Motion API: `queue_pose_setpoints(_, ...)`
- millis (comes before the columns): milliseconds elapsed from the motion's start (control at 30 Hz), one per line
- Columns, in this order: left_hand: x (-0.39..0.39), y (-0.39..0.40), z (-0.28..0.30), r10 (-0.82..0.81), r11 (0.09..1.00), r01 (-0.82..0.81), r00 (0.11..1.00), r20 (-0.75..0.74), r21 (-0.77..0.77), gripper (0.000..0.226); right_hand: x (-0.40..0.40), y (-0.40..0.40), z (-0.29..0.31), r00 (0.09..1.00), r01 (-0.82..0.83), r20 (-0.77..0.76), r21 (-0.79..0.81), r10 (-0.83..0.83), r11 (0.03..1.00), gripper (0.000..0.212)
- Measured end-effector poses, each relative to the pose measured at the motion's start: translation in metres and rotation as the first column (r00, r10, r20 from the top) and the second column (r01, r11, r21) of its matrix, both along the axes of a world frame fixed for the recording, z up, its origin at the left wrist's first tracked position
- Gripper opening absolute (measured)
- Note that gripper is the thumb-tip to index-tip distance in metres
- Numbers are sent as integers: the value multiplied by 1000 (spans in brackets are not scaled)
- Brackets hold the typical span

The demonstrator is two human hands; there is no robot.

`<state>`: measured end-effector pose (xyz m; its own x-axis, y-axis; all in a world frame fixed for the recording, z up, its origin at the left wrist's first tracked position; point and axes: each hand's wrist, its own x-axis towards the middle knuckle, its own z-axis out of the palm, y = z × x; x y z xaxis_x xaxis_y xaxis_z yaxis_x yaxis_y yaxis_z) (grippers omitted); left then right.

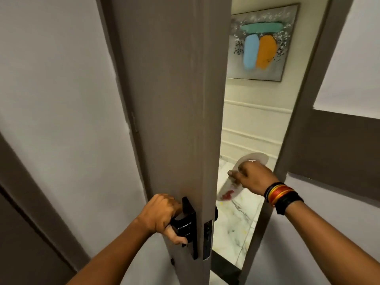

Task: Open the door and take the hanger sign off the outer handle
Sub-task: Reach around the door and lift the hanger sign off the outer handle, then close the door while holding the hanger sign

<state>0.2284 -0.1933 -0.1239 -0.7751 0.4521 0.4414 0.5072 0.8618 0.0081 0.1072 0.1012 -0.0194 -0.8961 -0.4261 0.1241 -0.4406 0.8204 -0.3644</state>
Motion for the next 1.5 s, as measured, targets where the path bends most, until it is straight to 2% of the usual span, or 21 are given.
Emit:
queue_pose_setpoints(133, -25, 31, -1, 17, 1000, -16, 999, -51, 15, 89, 1, 35, 9, 990, 110, -92, 38, -106, 993, 58)
queue_pose_setpoints(333, -64, 80, -18, 78, 954, -93, 995, 64, 284, 97, 9, 81, 15, 939, 259, -246, 53, -239, 964, 55)
queue_pose_setpoints(433, -84, 102, -22, 133, 916, -159, 986, 96, 368, 84, 13, 101, 15, 923, 308, -262, 61, -283, 949, 55)
queue_pose_setpoints(533, -106, 127, -29, 154, 854, -217, 974, 169, 473, 71, 18, 121, 11, 903, 359, -272, 54, -332, 932, 58)
queue_pose_setpoints(700, -143, 165, -44, 158, 718, -320, 940, 303, 618, 72, 23, 147, 1, 893, 413, -214, 41, -396, 910, 52)
queue_pose_setpoints(900, -189, 194, -52, 175, 680, -343, 934, 311, 648, 68, 23, 168, -3, 859, 486, -188, 8, -476, 874, 56)
queue_pose_setpoints(1033, -210, 202, -55, 228, 698, -351, 935, 271, 625, 91, 15, 172, 4, 851, 492, -219, 11, -478, 871, 60)
queue_pose_setpoints(1133, -219, 207, -57, 234, 699, -372, 926, 295, 612, 97, 6, 170, 10, 857, 473, -226, -9, -463, 881, 61)
queue_pose_setpoints(1500, -243, 217, -55, 194, 702, -347, 933, 301, 622, 91, -16, 156, 11, 872, 450, -203, -25, -446, 892, 59)
